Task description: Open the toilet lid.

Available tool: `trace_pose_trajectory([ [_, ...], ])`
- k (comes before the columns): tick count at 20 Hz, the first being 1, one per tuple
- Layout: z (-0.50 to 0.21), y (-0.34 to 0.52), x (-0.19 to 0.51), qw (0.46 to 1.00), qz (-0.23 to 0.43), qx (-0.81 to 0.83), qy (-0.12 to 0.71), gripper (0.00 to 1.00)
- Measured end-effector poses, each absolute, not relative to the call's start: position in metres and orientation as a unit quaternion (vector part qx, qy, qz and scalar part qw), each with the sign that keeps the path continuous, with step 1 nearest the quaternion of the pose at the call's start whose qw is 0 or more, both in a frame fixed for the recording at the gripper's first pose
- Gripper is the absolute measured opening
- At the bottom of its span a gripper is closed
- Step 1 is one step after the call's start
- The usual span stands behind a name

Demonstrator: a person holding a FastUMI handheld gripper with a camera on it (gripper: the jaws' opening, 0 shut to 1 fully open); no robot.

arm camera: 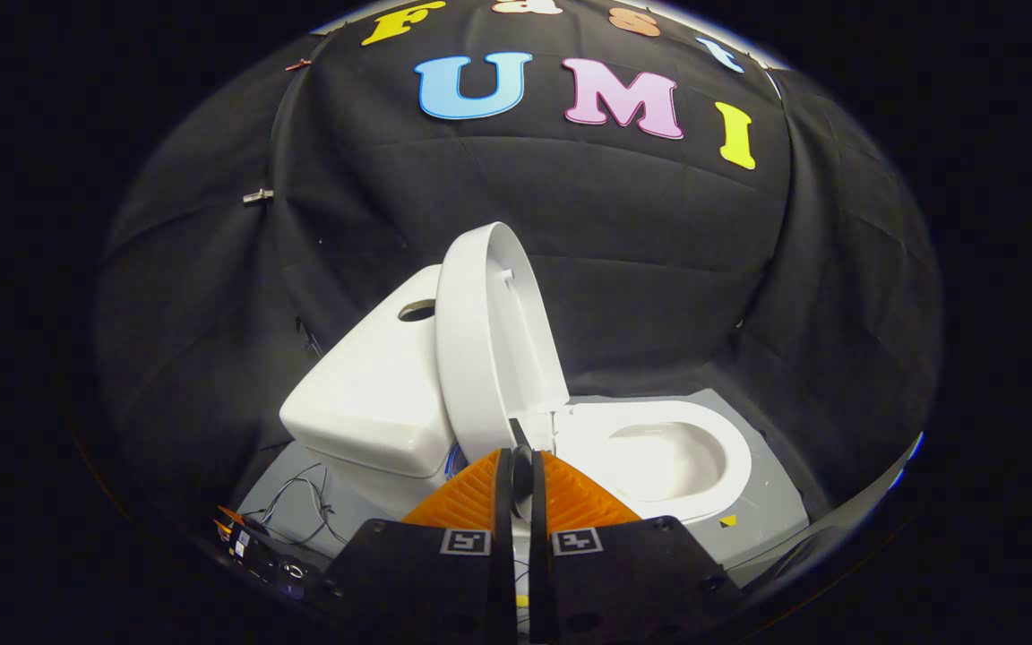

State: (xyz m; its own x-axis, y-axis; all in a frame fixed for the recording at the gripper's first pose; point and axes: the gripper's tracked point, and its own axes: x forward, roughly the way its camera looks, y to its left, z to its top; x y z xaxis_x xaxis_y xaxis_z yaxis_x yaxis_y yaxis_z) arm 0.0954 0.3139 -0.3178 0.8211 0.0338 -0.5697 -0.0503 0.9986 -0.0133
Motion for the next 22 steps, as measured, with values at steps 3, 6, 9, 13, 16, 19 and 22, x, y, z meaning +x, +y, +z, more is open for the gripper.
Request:
trace_pose_trajectory([
  [3, -0.318, 0.312, 0.096, 0.955, 0.018, -0.019, 0.295, 0.10],
  [6, -0.318, 0.311, 0.094, 0.955, 0.020, -0.014, 0.297, 0.10],
  [9, -0.317, 0.313, 0.095, 0.954, 0.033, -0.006, 0.296, 0.14],
  [13, -0.317, 0.314, 0.093, 0.953, 0.047, -0.013, 0.300, 0.31],
  [16, -0.317, 0.315, 0.089, 0.951, 0.059, -0.018, 0.304, 0.80],
  [19, -0.310, 0.315, 0.088, 0.952, 0.064, -0.018, 0.297, 0.99],
  [22, -0.298, 0.316, 0.085, 0.955, 0.082, -0.015, 0.285, 0.99],
])
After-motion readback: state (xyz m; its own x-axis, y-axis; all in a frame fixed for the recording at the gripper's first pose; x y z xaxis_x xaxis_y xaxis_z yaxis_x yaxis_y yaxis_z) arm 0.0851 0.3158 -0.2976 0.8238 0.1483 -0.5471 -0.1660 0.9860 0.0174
